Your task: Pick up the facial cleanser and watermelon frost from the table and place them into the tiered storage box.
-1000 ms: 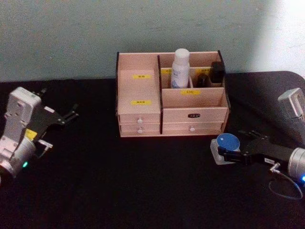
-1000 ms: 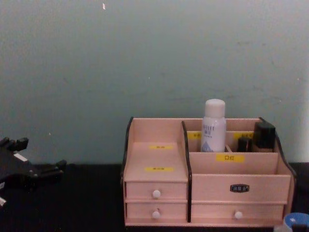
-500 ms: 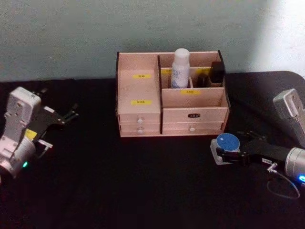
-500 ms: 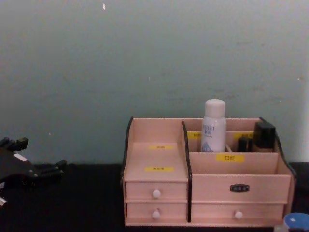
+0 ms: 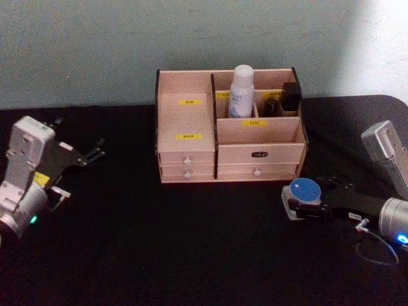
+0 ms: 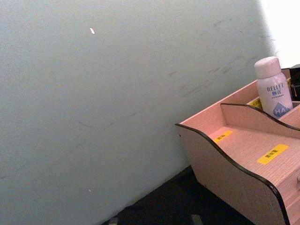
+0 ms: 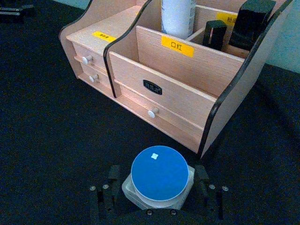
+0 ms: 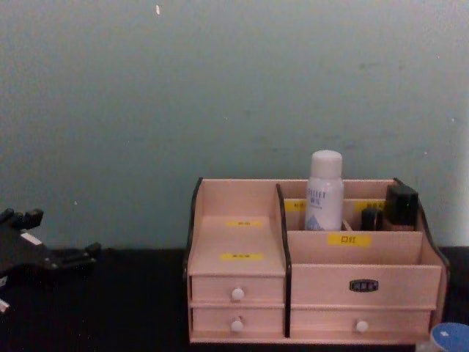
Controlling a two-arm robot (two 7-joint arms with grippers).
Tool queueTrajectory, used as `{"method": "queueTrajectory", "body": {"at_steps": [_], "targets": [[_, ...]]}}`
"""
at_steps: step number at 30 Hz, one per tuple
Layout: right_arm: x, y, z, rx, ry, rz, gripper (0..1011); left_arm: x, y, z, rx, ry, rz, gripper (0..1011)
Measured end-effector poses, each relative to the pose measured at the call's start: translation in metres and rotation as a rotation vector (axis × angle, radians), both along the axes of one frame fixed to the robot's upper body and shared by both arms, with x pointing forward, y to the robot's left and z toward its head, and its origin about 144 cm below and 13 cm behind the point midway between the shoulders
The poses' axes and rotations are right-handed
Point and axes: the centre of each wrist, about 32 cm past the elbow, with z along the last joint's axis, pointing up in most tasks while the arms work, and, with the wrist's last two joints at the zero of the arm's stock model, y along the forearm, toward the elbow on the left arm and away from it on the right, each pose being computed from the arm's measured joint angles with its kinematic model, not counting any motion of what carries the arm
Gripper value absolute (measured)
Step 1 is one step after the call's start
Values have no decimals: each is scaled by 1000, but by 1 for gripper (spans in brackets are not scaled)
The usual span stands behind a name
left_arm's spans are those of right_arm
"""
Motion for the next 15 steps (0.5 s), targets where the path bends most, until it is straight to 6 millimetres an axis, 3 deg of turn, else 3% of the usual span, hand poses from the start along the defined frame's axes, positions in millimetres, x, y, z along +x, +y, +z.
{"method": "queueTrajectory", "body": {"at_steps": [15], "targets": [[1,1,-1,-6,-7,0,1003,0,0,0,0,0,0,1001]]}}
